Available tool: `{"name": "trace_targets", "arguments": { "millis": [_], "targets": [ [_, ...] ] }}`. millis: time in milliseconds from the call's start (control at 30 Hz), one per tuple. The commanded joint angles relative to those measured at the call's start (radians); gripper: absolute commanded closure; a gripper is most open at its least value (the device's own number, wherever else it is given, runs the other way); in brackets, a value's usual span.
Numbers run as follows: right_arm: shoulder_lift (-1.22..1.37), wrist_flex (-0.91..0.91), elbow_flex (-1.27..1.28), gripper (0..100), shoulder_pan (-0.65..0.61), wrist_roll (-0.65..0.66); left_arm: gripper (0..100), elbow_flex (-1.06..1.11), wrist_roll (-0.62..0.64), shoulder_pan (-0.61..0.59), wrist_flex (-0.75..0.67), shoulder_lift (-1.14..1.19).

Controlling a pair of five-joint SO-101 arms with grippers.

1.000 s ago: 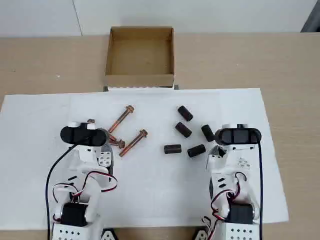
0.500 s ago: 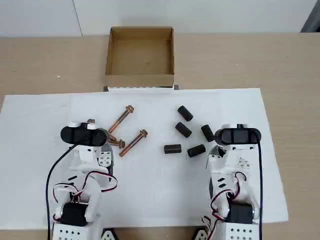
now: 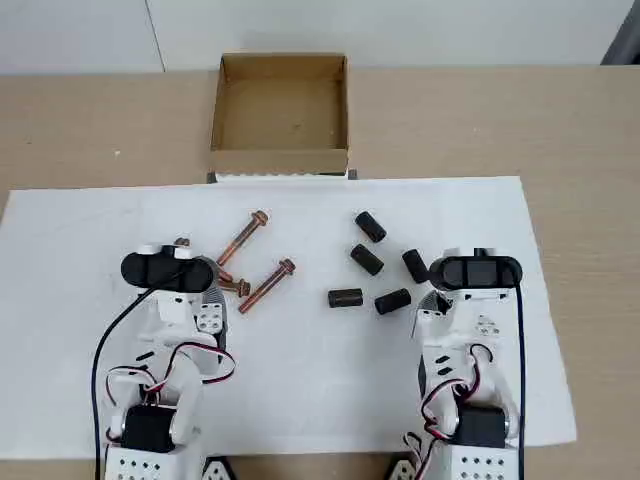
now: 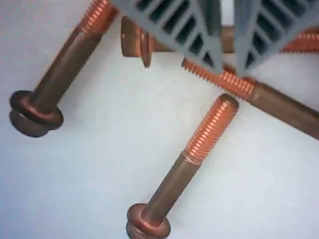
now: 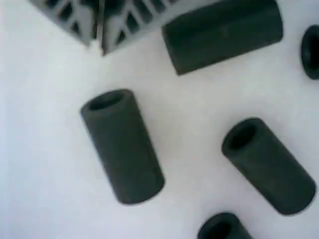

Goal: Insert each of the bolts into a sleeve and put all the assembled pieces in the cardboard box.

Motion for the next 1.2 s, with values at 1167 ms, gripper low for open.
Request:
{"name": "trace_targets", "arguments": {
  "millis": [1167],
  "targets": [
    [-0.016, -0.005, 0.014, 99.5, 0.002, -0.011, 99, -0.364, -0.066, 0.035, 0.316, -0.005]
  ]
}}
